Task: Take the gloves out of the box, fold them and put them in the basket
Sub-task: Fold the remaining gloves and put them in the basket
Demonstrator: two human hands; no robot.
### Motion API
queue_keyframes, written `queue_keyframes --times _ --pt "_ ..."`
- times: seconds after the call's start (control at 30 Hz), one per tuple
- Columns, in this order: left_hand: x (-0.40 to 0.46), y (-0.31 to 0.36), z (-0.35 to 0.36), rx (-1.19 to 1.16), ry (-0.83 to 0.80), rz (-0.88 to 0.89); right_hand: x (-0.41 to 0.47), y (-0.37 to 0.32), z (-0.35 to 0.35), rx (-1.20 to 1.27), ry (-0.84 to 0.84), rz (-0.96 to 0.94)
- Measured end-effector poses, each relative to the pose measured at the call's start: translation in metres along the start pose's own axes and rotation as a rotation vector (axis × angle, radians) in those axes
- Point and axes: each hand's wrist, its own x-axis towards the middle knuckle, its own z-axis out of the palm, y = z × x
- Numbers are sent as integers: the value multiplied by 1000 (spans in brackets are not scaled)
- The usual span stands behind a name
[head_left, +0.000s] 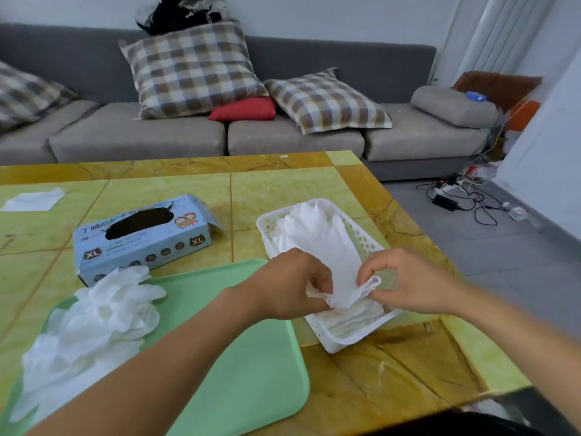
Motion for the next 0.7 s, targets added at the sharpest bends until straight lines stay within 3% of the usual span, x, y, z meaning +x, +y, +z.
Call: queue_keyframes --times 0.1,0.2,0.27,0.4,0.47,0.7 --pt "0 13 -18 64 -98 3 -4 -10 -14 -49 -119 -38" --pt "16 19 -37 103 58 -54 16 -29 -30 41 34 -69" --pt "35 18 -44 314 64 -158 39 -43 -29 -173 -10 -82" --pt "69 16 -35 512 -373 -443 84 -62 -6 -548 -459 175" --pt "79 10 -29 547 -516 -516 104 -59 5 -692 -530 211" --pt "95 1 -22 502 -598 -571 141 -41 24 -861 -637 150"
